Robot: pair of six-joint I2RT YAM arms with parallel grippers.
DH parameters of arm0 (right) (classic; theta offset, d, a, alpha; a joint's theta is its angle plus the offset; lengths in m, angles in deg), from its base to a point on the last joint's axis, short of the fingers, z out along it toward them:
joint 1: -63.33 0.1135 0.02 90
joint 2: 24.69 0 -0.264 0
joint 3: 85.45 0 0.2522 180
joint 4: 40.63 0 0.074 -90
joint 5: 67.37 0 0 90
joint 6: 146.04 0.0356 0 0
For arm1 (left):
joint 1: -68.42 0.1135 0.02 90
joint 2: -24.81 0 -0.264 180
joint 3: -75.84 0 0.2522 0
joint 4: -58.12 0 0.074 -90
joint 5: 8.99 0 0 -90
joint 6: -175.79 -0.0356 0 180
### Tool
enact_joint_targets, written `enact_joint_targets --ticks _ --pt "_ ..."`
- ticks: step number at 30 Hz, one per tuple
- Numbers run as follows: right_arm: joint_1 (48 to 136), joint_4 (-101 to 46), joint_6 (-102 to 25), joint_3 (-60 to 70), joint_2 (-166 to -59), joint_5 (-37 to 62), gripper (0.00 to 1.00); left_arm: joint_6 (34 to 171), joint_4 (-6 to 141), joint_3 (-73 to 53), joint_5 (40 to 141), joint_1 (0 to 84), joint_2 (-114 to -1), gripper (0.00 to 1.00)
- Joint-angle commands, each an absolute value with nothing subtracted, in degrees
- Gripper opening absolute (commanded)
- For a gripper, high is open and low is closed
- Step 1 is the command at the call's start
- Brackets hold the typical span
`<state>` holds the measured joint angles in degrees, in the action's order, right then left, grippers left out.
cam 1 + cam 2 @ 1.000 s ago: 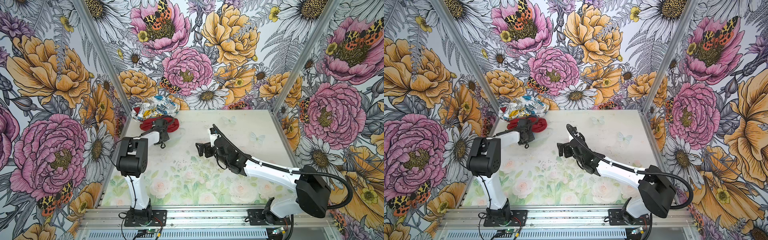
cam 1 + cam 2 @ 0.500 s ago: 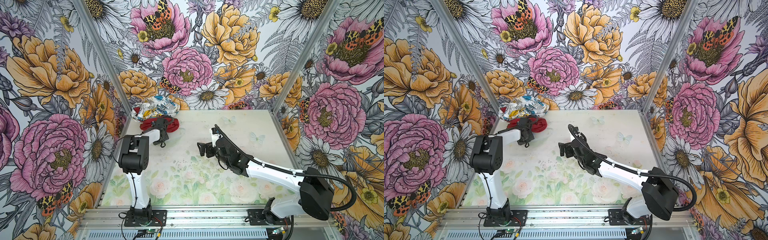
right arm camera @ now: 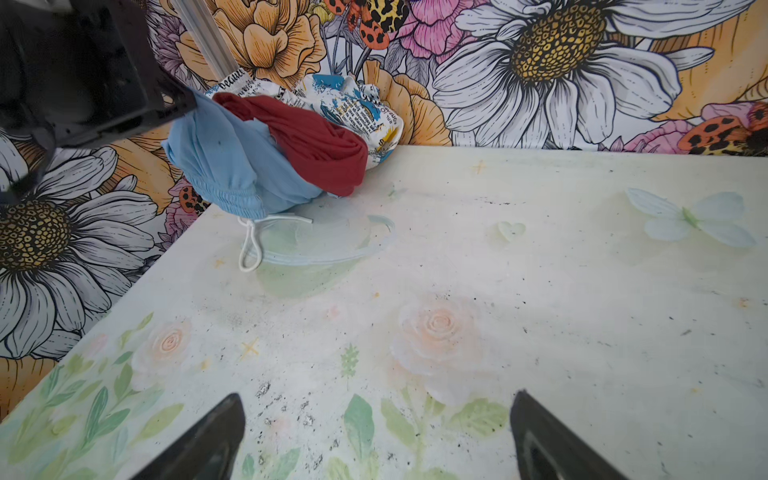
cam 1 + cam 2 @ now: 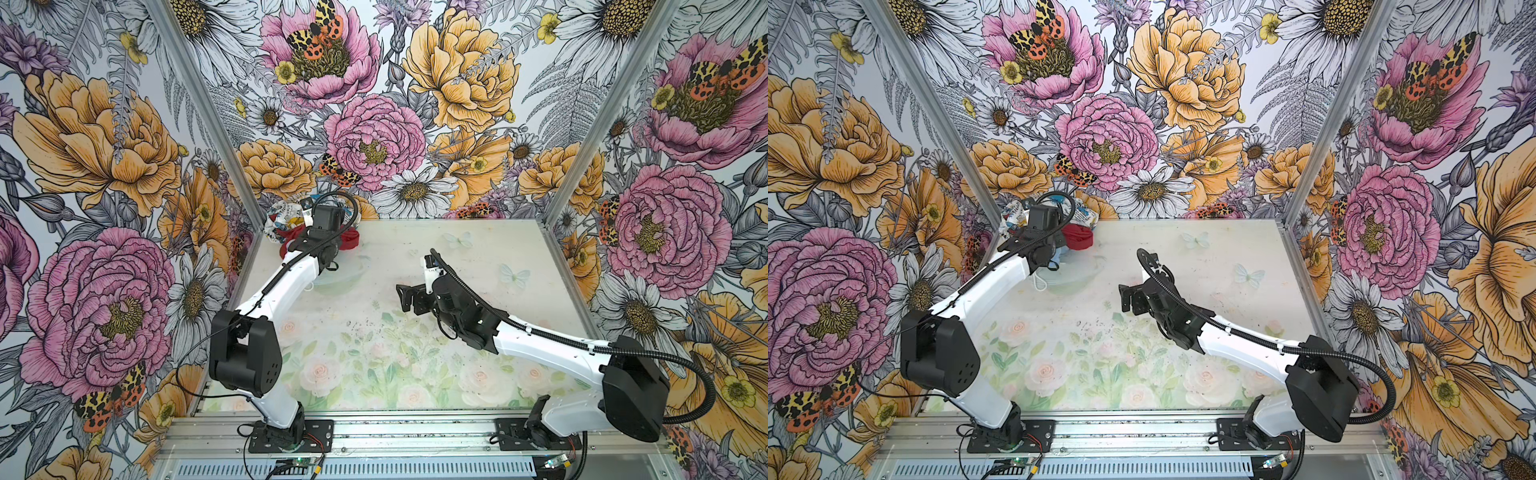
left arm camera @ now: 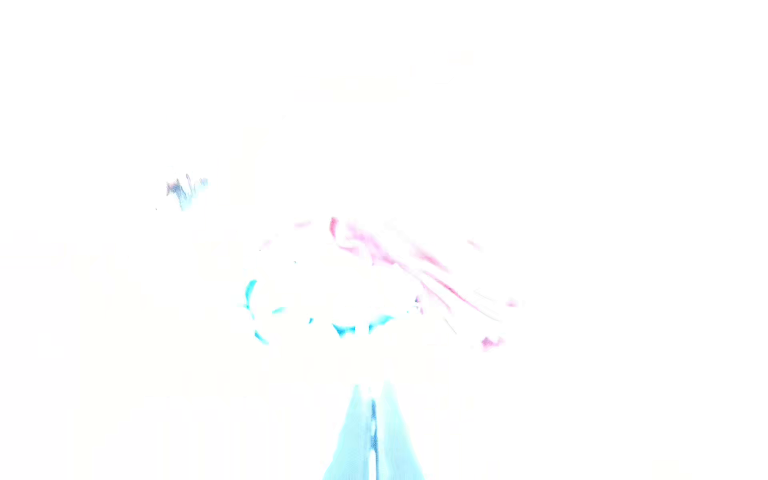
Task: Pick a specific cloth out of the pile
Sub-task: 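Lift the light blue cloth and drop it on the open table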
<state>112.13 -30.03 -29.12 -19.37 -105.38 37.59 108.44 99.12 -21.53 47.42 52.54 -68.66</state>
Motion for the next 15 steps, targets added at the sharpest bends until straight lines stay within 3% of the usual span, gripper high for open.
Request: enact_joint_targets --ticks 1,8,11,15 --pt "112.12 -29.48 -30.05 -16.42 -105.52 37.17 1.0 104.97 97.77 -27.56 38.23 51.15 -65.29 0.0" --pt "110.01 -23.68 -30.18 -18.88 -98.25 45.09 0.99 92.3 92.59 -45.38 37.73 41.72 -64.74 0.0" --pt "105.02 -14.99 -26.1 -19.32 -93.77 48.83 0.99 92.48 92.6 -52.93 49.53 38.85 -67.48 0.0" --pt "100.07 -8.54 -25.36 -23.1 -83.68 52.87 1.0 97.51 96.3 -63.49 76.53 35.32 -74.88 0.0"
